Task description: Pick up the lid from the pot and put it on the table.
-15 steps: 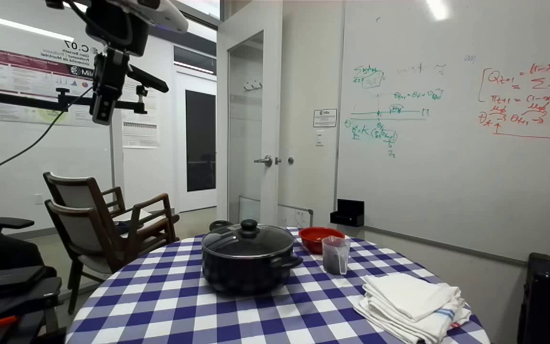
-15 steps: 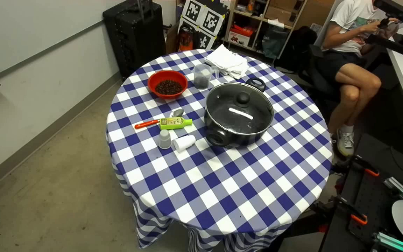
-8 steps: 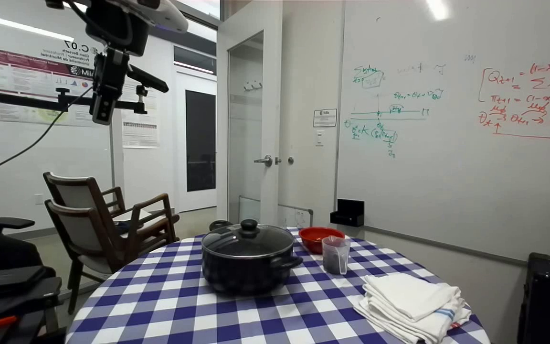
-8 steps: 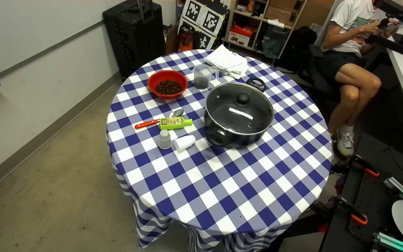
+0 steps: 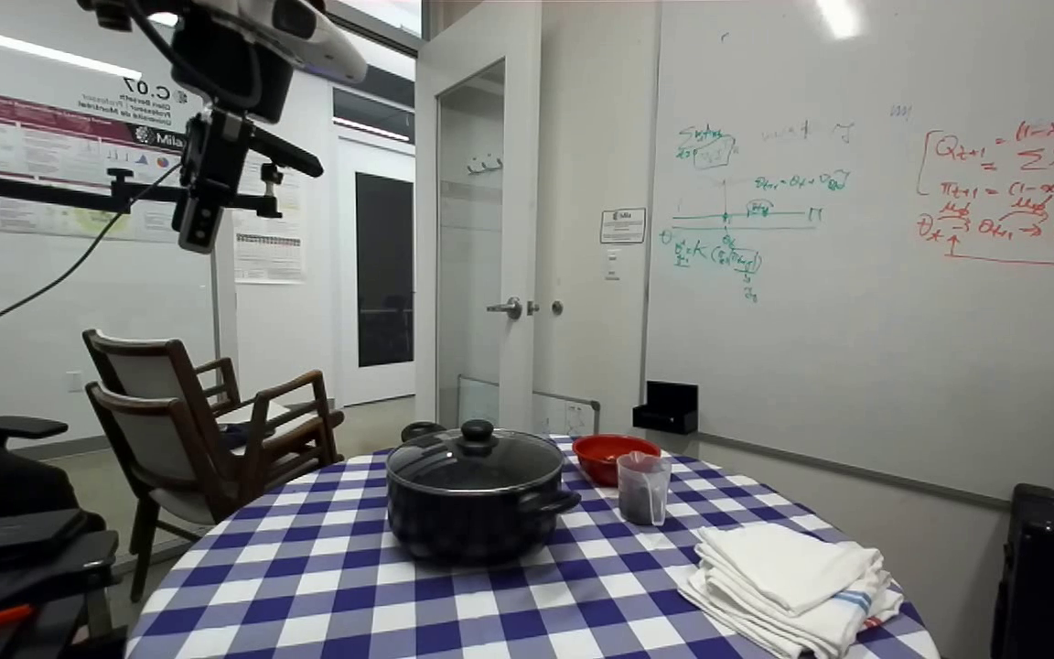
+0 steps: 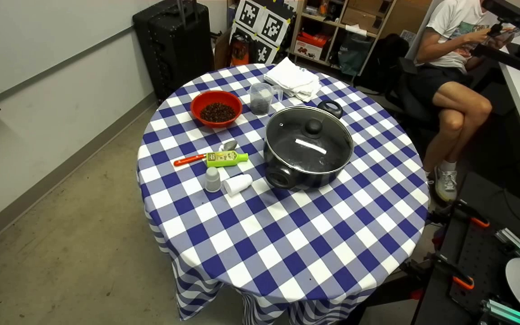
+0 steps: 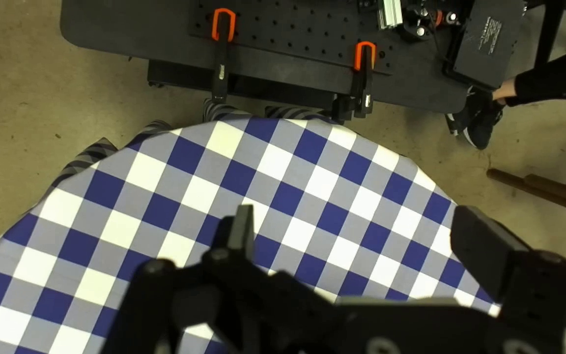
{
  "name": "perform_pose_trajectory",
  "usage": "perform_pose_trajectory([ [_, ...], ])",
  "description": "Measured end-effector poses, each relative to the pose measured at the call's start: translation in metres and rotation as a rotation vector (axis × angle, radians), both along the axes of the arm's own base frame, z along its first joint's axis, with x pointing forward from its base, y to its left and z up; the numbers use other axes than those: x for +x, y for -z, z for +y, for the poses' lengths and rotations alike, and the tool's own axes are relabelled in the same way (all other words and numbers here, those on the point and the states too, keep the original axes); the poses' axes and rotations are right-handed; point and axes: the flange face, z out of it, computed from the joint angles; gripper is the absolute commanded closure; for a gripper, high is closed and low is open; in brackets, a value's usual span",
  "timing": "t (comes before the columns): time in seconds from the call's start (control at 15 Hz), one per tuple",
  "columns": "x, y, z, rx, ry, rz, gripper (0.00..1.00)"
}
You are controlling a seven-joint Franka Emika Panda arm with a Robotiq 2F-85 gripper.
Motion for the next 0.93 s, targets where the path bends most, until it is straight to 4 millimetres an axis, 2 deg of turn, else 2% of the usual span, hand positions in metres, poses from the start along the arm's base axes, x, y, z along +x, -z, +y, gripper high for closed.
perform_pose_trajectory([
  [0.2,0.023,0.026,0.013,-0.009,-0.051,0.057,0.0],
  [0.47,0.072,0.051,0.045,-0.033,-0.118,0.069,0.0],
  [0.93,0.149,0.074,0.088,0.003,-0.162,0.076,0.0],
])
